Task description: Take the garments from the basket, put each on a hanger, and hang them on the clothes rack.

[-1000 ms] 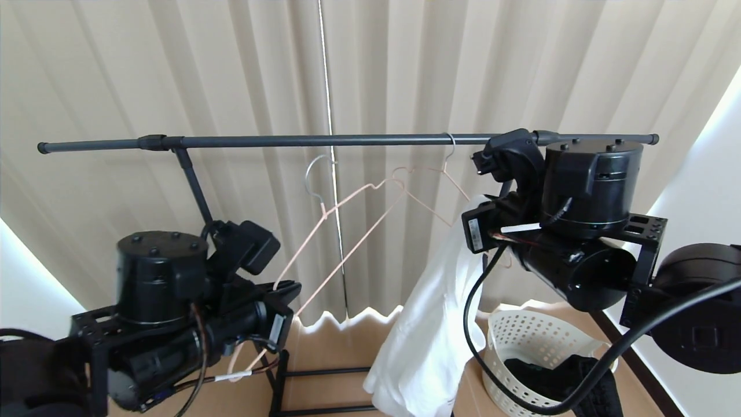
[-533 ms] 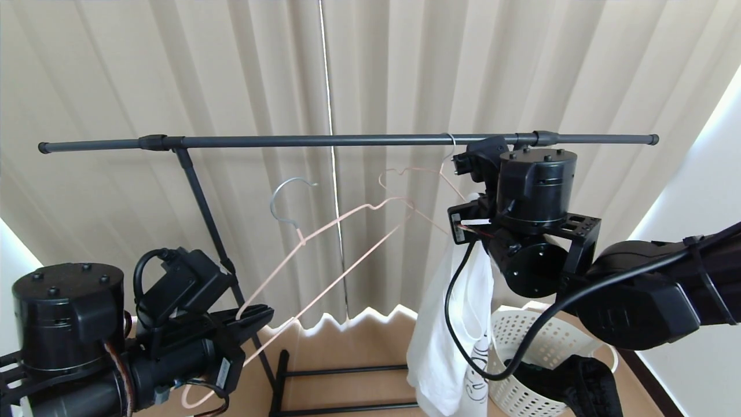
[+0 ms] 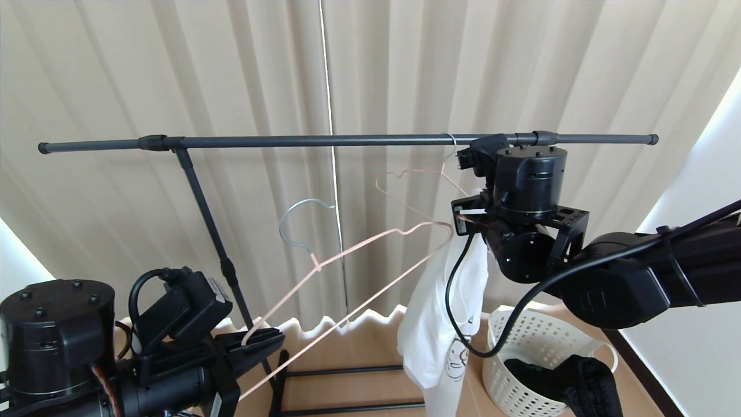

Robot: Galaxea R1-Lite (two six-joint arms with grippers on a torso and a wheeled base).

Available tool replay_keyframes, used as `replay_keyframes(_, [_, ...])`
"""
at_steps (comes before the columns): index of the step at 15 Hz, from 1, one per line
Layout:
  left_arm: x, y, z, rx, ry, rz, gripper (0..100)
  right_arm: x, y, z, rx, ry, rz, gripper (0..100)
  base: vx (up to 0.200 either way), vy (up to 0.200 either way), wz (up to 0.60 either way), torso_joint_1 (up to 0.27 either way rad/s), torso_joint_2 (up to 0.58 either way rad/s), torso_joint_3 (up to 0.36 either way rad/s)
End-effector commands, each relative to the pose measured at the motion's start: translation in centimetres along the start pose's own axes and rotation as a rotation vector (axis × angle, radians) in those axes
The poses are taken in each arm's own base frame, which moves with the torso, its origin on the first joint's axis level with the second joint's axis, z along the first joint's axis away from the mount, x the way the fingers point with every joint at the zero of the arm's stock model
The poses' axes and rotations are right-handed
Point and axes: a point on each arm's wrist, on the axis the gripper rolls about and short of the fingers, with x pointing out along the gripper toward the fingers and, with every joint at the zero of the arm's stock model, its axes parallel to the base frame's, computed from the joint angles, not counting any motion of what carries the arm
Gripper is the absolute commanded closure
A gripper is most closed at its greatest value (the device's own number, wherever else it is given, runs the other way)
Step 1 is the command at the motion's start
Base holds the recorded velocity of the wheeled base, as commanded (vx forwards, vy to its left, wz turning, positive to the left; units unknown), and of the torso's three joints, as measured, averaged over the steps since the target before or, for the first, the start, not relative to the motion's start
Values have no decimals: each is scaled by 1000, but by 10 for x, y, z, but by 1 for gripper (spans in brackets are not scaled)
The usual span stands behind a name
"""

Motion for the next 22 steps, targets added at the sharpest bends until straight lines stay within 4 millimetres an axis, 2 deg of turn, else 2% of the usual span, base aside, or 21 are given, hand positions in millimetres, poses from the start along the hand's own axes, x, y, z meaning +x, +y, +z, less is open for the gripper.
replay_keyframes(1, [4,-5,-2,5,17,-29,100,4,4,-1,9,-9,-3,100,0,0,0,0,0,0])
replay_keyframes(8, [19,-3,-5,-2,34,-37,100,7,11,-6,18,-21,2,100,0,0,0,0,0,0])
replay_keyframes(12, [32,-5,-5,-32,17,-45,100,-4,17,-5,20,-25,31,100,0,0,0,0,0,0])
replay_keyframes(22, [24,7,-4,-41,-3,35,100,-3,7,3,40,-41,12,100,0,0,0,0,0,0])
